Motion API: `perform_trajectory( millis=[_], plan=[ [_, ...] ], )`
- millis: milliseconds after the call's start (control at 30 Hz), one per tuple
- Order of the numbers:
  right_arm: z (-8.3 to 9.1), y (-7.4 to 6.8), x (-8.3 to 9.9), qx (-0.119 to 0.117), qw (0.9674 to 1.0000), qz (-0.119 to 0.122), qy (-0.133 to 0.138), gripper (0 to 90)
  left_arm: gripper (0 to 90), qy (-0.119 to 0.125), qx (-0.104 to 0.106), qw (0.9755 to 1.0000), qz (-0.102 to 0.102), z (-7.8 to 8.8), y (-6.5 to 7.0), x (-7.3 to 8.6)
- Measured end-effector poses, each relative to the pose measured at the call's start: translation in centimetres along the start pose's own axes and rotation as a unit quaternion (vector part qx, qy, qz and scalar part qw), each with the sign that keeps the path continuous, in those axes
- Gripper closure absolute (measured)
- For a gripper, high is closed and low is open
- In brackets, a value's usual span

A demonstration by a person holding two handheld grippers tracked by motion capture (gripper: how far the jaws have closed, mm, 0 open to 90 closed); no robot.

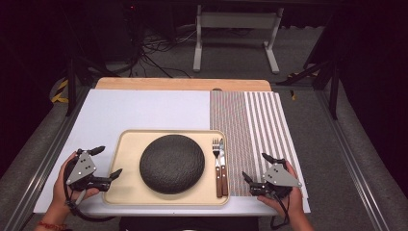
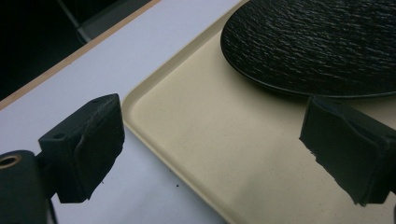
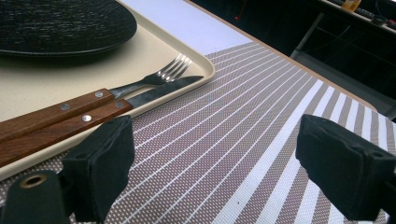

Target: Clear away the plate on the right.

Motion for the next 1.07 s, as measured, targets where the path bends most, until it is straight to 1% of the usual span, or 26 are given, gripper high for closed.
perform_trajectory(
  millis=[133,200,367,500,567,700,767,867,933,1000,1067],
  plan=[
    [0.13,0.11,-0.10,0.008,1.0000,0.004,0.002,12.8,7.4,0.001,0.002,1.0000,-0.001,-0.01,0.07,-0.02],
    [0.12,0.14,-0.14,0.010,0.9999,0.003,0.002,12.5,7.4,0.000,-0.001,1.0000,0.001,-0.01,-0.06,0.00],
    [0.15,0.01,-0.39,0.012,0.9999,0.010,0.005,12.4,7.4,-0.002,0.000,1.0000,0.001,-0.18,-0.05,0.04],
    [0.19,0.10,-0.54,0.015,0.9998,0.012,0.009,12.5,7.4,-0.004,0.000,1.0000,0.001,-0.28,0.00,0.03],
    [0.12,0.13,-0.50,0.023,0.9996,0.014,0.005,12.9,7.4,-0.005,-0.001,1.0000,0.003,-0.30,-0.01,0.04],
    [-0.01,0.07,-0.52,0.025,0.9995,0.018,0.003,13.2,7.4,-0.005,-0.002,1.0000,0.005,-0.30,-0.11,0.10],
    [-0.07,0.03,-0.50,0.025,0.9995,0.017,0.002,13.2,7.4,-0.004,-0.001,1.0000,0.003,-0.34,-0.24,0.10],
    [-0.13,0.01,-0.45,0.026,0.9995,0.017,0.001,13.4,7.4,-0.004,0.000,1.0000,0.007,-0.34,-0.23,0.12],
    [-0.17,0.05,-0.42,0.029,0.9994,0.018,0.000,13.6,7.5,-0.004,0.000,1.0000,0.007,-0.31,-0.27,0.09],
    [-0.15,0.07,-0.44,0.029,0.9995,0.014,0.001,13.7,7.4,-0.002,-0.001,1.0000,0.003,-0.28,-0.36,0.05],
    [-0.08,0.12,-0.50,0.032,0.9994,0.013,0.003,13.8,7.5,-0.003,0.000,1.0000,0.007,-0.34,-0.40,0.11]
  ],
)
Point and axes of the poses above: each handheld gripper's, and its own axes: z roughly backward along the jaws, x roughly out of its underside, y roughly to its right, the point moved 9 cm from there along -z, roughly forward along the jaws, and after that the axes turned 4 degrees about -x, right-handed, at the moved point
